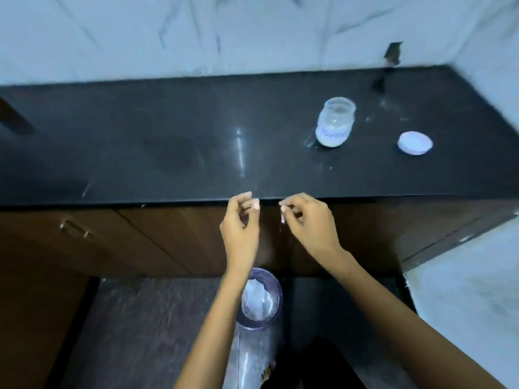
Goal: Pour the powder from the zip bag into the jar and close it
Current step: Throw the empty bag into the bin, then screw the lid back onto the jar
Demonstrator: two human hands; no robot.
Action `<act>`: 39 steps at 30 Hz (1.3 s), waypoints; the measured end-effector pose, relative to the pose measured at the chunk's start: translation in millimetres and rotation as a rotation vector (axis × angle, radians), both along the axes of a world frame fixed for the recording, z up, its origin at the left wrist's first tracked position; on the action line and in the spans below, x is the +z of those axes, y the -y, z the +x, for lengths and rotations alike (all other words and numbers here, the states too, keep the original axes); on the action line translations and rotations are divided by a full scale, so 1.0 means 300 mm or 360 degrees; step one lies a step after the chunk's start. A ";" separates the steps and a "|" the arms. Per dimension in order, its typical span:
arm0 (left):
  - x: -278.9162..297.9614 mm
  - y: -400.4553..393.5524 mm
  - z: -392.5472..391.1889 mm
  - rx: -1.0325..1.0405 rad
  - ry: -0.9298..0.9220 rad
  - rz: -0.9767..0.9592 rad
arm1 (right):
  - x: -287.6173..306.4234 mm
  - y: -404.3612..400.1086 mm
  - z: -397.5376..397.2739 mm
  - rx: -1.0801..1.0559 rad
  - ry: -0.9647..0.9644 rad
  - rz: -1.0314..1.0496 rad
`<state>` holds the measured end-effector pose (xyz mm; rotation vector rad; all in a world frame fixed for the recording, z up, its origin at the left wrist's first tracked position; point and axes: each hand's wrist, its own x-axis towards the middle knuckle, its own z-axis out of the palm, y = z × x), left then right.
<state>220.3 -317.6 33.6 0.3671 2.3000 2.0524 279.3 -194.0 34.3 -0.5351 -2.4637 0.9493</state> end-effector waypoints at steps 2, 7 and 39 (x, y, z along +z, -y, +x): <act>0.040 -0.076 -0.007 -0.0112 -0.0007 0.0048 | 0.053 -0.079 0.010 -0.0150 -0.0064 0.0031; 0.076 -0.289 -0.048 -0.0291 -0.0029 0.0083 | 0.108 -0.312 0.017 -0.0444 -0.0074 0.0056; -0.053 -1.029 -0.352 -0.0037 -0.0096 -0.0315 | -0.080 -1.214 -0.094 -0.0447 0.0682 0.0557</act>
